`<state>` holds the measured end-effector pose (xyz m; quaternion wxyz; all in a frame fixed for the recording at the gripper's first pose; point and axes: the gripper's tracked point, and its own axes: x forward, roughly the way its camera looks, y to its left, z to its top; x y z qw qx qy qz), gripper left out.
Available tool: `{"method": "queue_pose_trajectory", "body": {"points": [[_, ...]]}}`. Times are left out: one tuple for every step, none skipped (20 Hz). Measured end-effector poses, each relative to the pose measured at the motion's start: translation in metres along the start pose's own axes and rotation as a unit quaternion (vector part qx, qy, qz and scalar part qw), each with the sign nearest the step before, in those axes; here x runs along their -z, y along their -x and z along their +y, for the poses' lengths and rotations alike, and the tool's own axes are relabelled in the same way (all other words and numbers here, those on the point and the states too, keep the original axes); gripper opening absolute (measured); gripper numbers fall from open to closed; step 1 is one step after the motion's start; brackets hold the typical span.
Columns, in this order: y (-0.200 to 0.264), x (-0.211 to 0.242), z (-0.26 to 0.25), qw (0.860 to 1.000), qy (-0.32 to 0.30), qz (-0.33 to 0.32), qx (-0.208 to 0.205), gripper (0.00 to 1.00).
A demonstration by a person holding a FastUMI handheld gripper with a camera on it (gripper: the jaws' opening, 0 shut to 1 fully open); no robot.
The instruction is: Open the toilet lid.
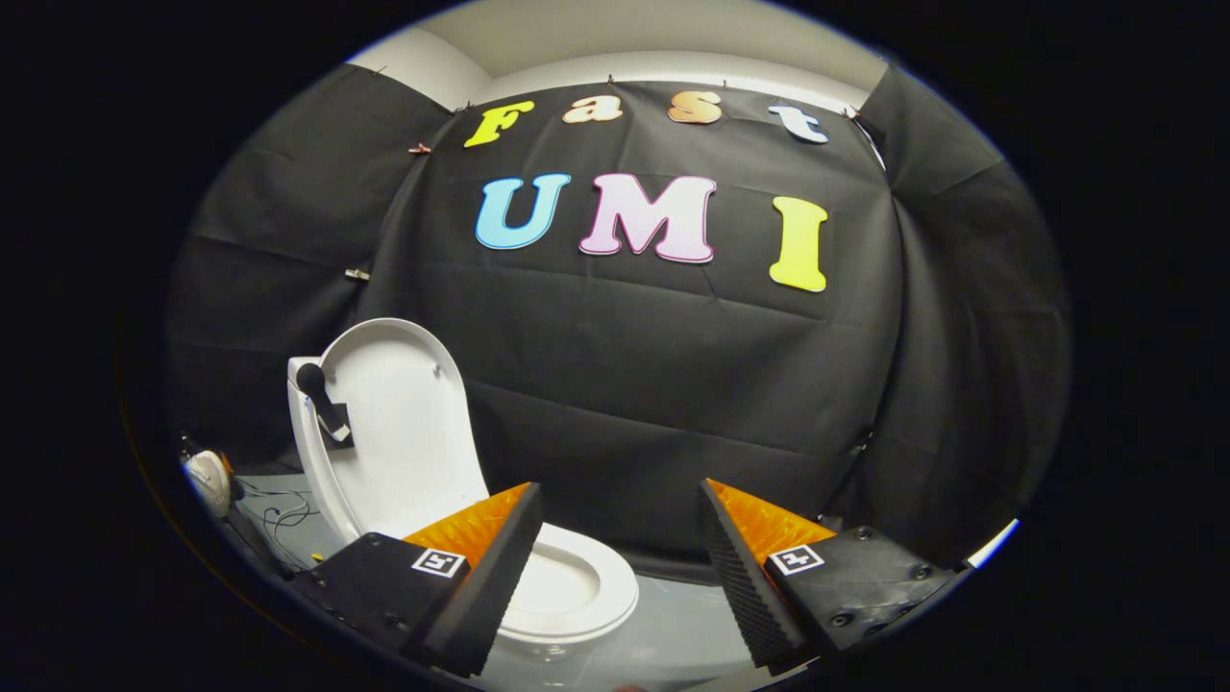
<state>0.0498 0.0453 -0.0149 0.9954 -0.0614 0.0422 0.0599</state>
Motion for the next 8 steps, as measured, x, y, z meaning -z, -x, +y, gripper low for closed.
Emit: {"method": "queue_pose_trajectory", "body": {"points": [[0.0007,-0.0008,0.0018,1.000,0.000,0.000,-0.001,0.99],[0.0006,-0.0011,0.0020,1.000,0.000,-0.001,-0.002,0.99],[0.0009,-0.0015,0.0035,1.000,0.000,-0.002,-0.003,0.99],[0.0012,-0.0019,0.0041,1.000,0.001,-0.003,-0.003,0.99],[0.0009,-0.0018,0.0044,1.000,0.000,-0.003,-0.004,0.99],[0.0009,-0.0006,0.0052,1.000,0.000,-0.001,-0.005,0.99],[0.0011,0.0005,0.0054,1.000,-0.001,0.000,-0.006,0.99],[0.0015,0.0004,0.0057,1.000,-0.001,0.001,-0.006,0.99]]}}
